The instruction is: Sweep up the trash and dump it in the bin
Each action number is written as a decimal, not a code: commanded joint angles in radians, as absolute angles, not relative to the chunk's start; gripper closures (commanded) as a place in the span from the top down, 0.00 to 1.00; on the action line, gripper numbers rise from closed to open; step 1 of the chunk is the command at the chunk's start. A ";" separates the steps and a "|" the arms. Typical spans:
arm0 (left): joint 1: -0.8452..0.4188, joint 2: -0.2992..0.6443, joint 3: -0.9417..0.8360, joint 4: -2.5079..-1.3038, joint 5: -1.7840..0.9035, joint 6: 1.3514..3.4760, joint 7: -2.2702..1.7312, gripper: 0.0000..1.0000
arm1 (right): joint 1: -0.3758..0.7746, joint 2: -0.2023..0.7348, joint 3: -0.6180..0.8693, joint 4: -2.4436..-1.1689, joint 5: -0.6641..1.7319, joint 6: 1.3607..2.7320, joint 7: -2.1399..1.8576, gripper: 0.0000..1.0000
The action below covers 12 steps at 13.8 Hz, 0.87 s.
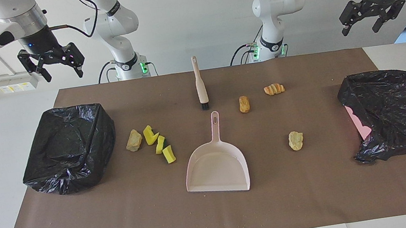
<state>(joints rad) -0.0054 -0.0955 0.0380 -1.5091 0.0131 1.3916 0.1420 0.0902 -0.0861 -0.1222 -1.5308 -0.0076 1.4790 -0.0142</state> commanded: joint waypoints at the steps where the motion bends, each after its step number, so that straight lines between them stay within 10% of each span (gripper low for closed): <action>1: 0.009 -0.121 0.023 -1.540 0.028 1.407 0.141 1.00 | 0.092 -0.113 -0.117 -1.551 -0.003 1.476 -0.029 1.00; 12: -0.002 -0.123 0.023 -1.543 0.025 1.407 0.130 1.00 | 0.101 -0.144 -0.112 -1.569 0.000 1.388 -0.037 1.00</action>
